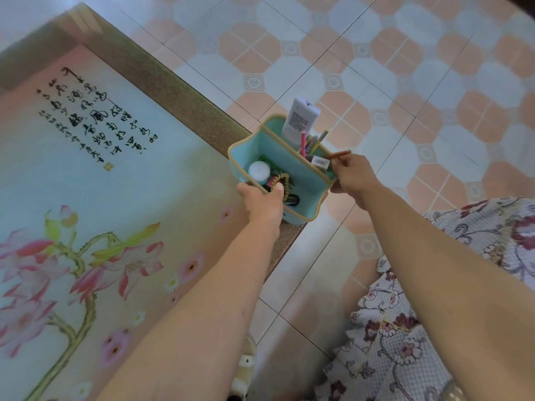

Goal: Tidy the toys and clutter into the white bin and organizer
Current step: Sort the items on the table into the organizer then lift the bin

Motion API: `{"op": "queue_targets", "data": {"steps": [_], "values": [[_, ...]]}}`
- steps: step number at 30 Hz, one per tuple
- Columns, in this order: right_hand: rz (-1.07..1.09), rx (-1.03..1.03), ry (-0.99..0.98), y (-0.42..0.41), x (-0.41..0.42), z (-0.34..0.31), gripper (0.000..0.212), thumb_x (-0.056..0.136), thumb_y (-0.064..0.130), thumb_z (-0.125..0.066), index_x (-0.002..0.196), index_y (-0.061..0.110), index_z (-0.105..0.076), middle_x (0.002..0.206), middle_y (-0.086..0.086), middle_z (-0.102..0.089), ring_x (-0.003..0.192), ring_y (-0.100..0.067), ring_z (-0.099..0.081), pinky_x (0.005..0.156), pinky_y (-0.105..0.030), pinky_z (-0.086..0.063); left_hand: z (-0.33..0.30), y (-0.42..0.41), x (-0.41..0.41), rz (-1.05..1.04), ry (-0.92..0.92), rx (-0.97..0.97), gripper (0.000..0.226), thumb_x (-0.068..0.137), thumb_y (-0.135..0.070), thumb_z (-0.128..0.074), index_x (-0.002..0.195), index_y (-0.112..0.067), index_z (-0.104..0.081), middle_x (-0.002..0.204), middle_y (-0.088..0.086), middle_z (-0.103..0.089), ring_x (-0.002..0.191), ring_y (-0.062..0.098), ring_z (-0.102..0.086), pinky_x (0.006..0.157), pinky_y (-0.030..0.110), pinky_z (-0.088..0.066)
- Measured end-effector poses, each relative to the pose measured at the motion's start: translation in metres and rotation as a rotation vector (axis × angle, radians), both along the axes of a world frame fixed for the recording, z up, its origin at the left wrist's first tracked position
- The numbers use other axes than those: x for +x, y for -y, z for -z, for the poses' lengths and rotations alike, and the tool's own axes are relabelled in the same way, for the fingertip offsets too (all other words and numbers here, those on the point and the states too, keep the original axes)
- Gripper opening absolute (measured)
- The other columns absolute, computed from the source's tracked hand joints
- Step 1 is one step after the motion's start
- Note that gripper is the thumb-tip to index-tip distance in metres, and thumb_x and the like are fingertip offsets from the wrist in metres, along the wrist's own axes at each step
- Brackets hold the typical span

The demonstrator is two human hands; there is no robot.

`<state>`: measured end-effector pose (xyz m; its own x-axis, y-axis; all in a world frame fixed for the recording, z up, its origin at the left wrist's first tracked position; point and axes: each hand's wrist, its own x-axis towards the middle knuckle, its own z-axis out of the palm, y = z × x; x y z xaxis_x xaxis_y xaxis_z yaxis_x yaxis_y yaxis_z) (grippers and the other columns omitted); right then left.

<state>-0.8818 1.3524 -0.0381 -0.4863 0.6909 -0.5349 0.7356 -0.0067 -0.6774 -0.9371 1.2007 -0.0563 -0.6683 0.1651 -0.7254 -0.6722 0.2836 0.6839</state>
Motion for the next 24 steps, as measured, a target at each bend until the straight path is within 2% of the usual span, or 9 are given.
{"op": "queue_targets", "data": {"steps": [2,4,7,11,13,16,20,24], "values": [[0.005,0.000,0.002,0.002,0.001,0.000,0.026,0.102,0.013,-0.039,0.117,0.003,-0.057,0.100,-0.012,-0.059,0.081,-0.027,-0.057,0.081,-0.044,-0.055,0.001,0.001,-0.002,0.014,0.002,0.005,0.044,0.090,-0.019,-0.061,0.118,-0.012,-0.029,0.119,0.007,-0.046,0.104,0.023,-0.047,0.091,0.031,-0.039],[0.025,-0.002,-0.003,0.003,0.001,0.000,0.025,0.103,0.013,-0.038,0.117,0.004,-0.056,0.101,-0.010,-0.058,0.080,-0.025,-0.056,0.079,-0.042,-0.055,0.003,0.002,-0.003,0.005,0.048,0.034,0.043,0.088,-0.019,-0.063,0.113,-0.016,-0.029,0.118,0.007,-0.048,0.107,0.027,-0.052,0.097,0.039,-0.046],[0.050,0.002,-0.010,0.004,0.000,0.001,0.025,0.103,0.013,-0.037,0.117,0.006,-0.056,0.102,-0.009,-0.058,0.079,-0.025,-0.056,0.076,-0.041,-0.055,0.001,0.004,-0.007,-0.006,0.098,0.061,0.043,0.086,-0.018,-0.064,0.111,-0.020,-0.029,0.118,0.007,-0.049,0.110,0.031,-0.054,0.096,0.049,-0.050],[0.050,-0.016,-0.006,0.005,0.000,0.001,0.021,0.103,0.015,-0.035,0.112,0.012,-0.054,0.104,-0.010,-0.059,0.084,-0.028,-0.057,0.070,-0.037,-0.054,0.000,0.004,-0.009,-0.010,0.084,0.066,0.047,0.087,-0.018,-0.065,0.117,-0.017,-0.029,0.121,0.008,-0.049,0.110,0.030,-0.055,0.095,0.045,-0.049],[0.047,-0.027,0.000,0.006,0.002,0.001,0.025,0.104,0.016,-0.034,0.119,0.010,-0.053,0.106,-0.009,-0.059,0.086,-0.027,-0.057,0.078,-0.042,-0.054,0.001,0.006,-0.008,0.014,0.074,0.047,0.049,0.087,-0.022,-0.065,0.121,-0.016,-0.030,0.123,0.007,-0.051,0.109,0.029,-0.057,0.092,0.038,-0.048],[0.049,-0.049,0.004,0.010,0.007,0.004,0.030,0.104,0.018,-0.032,0.127,0.009,-0.049,0.113,-0.009,-0.057,0.087,-0.025,-0.057,0.087,-0.046,-0.053,0.003,0.009,-0.008,0.013,0.067,0.059,0.050,0.085,-0.023,-0.068,0.121,-0.017,-0.033,0.120,0.008,-0.052,0.108,0.031,-0.059,0.096,0.046,-0.050],[0.094,-0.037,-0.030,0.016,0.011,0.011,0.033,0.103,0.019,-0.033,0.128,0.008,-0.051,0.119,-0.012,-0.059,0.080,-0.026,-0.059,0.072,-0.039,-0.055,0.005,0.012,-0.008,0.025,0.029,0.069,0.041,0.086,-0.020,-0.067,0.115,-0.015,-0.038,0.111,0.007,-0.053,0.108,0.029,-0.057,0.095,0.048,-0.050],[0.111,-0.037,-0.035,0.018,0.011,0.015,0.033,0.103,0.021,-0.034,0.128,0.009,-0.052,0.124,-0.012,-0.060,0.078,-0.026,-0.063,0.072,-0.040,-0.058,0.006,0.010,-0.007,0.020,0.022,0.068,0.034,0.088,-0.019,-0.065,0.108,-0.015,-0.038,0.105,0.005,-0.050,0.109,0.030,-0.055,0.095,0.049,-0.050]]}}
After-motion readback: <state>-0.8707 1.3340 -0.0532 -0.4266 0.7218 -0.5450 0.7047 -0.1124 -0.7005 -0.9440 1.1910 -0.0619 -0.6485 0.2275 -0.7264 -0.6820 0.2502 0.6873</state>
